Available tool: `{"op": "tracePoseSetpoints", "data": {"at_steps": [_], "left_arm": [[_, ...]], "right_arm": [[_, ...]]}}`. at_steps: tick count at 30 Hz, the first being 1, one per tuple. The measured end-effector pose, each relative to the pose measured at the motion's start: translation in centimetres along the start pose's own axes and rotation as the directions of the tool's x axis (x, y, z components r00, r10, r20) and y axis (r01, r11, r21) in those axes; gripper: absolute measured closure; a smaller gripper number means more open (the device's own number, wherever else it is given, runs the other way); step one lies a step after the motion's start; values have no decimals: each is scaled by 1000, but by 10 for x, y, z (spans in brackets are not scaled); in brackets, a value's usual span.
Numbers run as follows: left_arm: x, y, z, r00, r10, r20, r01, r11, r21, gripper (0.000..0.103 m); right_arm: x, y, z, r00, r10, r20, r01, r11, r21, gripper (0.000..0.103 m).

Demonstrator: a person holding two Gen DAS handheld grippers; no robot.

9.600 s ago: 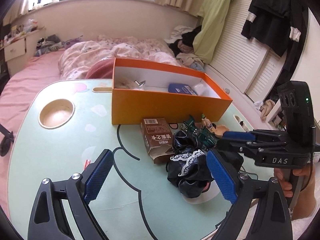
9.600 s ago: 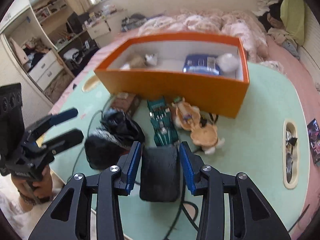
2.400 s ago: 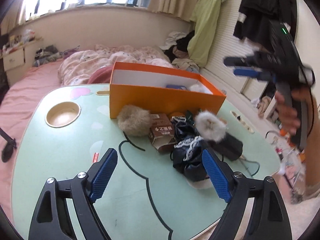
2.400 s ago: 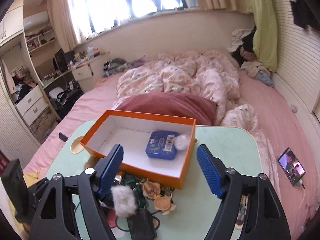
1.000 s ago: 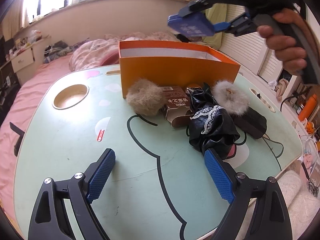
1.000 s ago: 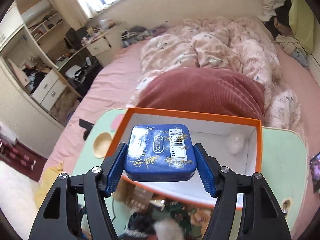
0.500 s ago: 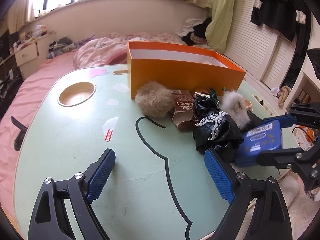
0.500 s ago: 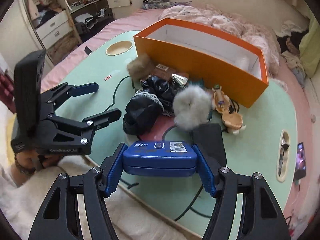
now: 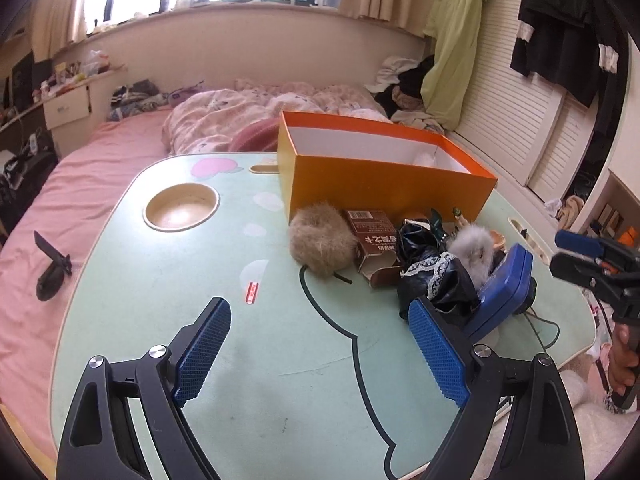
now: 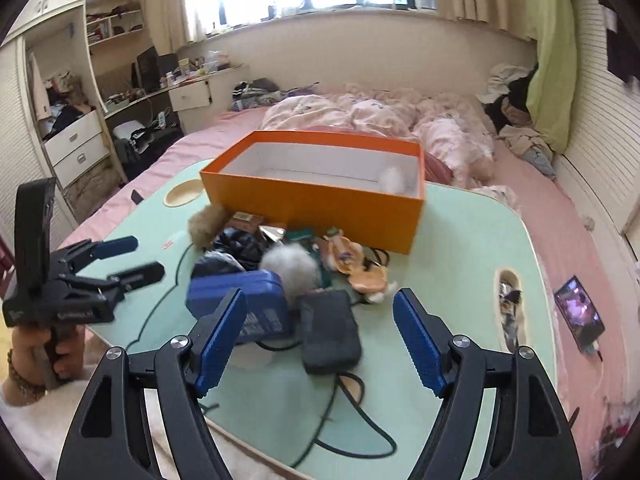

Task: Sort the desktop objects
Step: 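Grasp the blue tin in the box with the right tool, set it on table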

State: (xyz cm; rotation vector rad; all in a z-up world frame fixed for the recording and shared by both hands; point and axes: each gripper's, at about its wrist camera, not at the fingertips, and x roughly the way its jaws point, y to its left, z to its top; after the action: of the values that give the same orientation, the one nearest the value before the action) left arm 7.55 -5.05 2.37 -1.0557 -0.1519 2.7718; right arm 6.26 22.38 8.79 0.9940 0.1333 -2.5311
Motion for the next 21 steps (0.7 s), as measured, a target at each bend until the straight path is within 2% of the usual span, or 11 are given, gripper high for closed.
{"op": "tracePoseSetpoints", "data": {"at_steps": [3,6,7,8,9,10,12,15,18,19,21], "left_arm": [[-6,3,7,1000,20,22,-20,1000,4,12],[-12,4,16,998,31,49,-32,999,7,12],[-15,4,21,998,24,56,-25,1000,6,12],[-16,2,26,998,13,63,-13,1000,4,12],[-18,0,34,998,-6,70,6,1000,3,12],[-20,-3,42,996,-34,78,34,999,3,12],[-22,-10,65,989,-115,88,115,993,8,12],[-1,-28,106,981,-194,5,193,980,39,12],[32,-46,146,977,-207,-50,209,978,27,12],[47,-54,158,972,-221,-82,223,975,23,12],[78,-71,176,950,-266,-166,274,961,25,12]], "right_arm": [[0,-4,-25,999,-29,-24,30,1000,11,27],[21,1,-47,991,-38,-128,38,999,-3,27],[24,5,-51,991,-76,-111,73,997,-30,21],[25,9,-53,991,-109,-74,106,993,-47,20],[27,10,-52,993,-100,-68,98,995,-34,20],[30,8,-51,994,-76,-74,76,997,0,18],[34,10,-50,993,-106,-52,107,994,11,16],[35,6,-53,992,-125,-15,125,992,31,11],[36,2,-51,991,-136,-10,136,990,45,7],[35,5,-51,991,-136,-10,136,990,43,7],[35,4,-50,991,-136,-8,136,990,43,7]]}}
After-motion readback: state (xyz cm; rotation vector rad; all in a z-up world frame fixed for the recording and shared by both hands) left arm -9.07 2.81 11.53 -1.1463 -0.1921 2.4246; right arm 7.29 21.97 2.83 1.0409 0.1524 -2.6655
